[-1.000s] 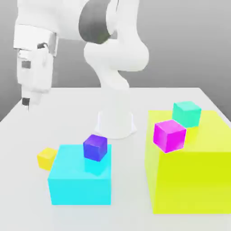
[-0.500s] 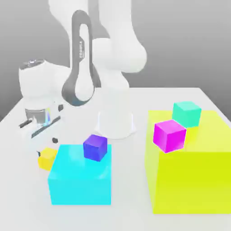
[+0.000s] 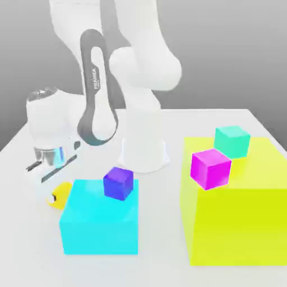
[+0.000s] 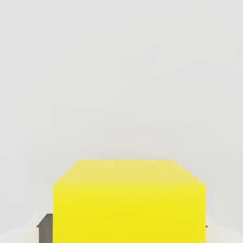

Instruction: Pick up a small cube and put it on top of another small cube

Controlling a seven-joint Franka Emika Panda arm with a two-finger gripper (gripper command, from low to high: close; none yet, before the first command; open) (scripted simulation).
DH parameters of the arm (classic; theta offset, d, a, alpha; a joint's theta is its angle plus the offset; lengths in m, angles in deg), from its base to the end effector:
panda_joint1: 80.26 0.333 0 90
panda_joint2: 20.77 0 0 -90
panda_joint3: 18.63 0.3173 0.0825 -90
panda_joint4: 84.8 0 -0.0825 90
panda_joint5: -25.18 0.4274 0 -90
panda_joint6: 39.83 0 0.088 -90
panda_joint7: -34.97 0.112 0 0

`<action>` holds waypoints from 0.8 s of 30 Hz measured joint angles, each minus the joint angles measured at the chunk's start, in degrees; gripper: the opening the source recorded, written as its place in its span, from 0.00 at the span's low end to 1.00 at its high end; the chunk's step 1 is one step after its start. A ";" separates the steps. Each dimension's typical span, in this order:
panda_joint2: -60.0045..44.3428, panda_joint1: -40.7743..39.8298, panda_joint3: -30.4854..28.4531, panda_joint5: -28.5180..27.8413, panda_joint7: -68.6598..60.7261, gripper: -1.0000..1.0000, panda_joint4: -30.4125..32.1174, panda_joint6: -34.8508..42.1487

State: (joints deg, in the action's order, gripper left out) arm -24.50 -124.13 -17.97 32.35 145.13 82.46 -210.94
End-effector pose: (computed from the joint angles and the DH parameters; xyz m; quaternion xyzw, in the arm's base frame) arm 0.2413 -0.2384 0.1231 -0.1697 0.9854 0.0047 0.0090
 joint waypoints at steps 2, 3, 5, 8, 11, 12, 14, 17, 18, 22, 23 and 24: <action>4.11 -1.00 -0.19 -3.48 2.52 0.00 0.76 3.35; 6.08 -1.64 0.08 -5.33 3.83 0.00 1.07 5.03; 7.27 -0.06 1.36 -7.30 4.64 0.00 -0.19 8.18; 10.03 2.53 2.74 -5.36 3.00 0.00 -3.49 14.05; 14.54 7.62 6.21 -3.14 1.78 0.00 -6.60 21.25; 16.19 9.57 7.46 -2.34 1.44 0.00 -7.57 23.71; 19.56 13.57 9.97 -0.67 0.80 0.00 -9.45 28.66; 24.64 19.79 13.63 1.79 -0.05 0.00 -12.24 36.07; 26.33 21.91 14.82 2.58 -0.30 0.00 -13.17 38.54; 32.94 30.48 19.60 5.65 -1.17 0.00 -16.85 48.32; 34.55 32.69 20.76 6.37 -1.34 0.00 -17.77 50.74; 36.15 34.90 21.93 7.08 -1.49 0.00 -18.68 53.15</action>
State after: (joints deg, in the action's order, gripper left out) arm 11.64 -89.23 3.96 39.43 143.64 63.78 -157.79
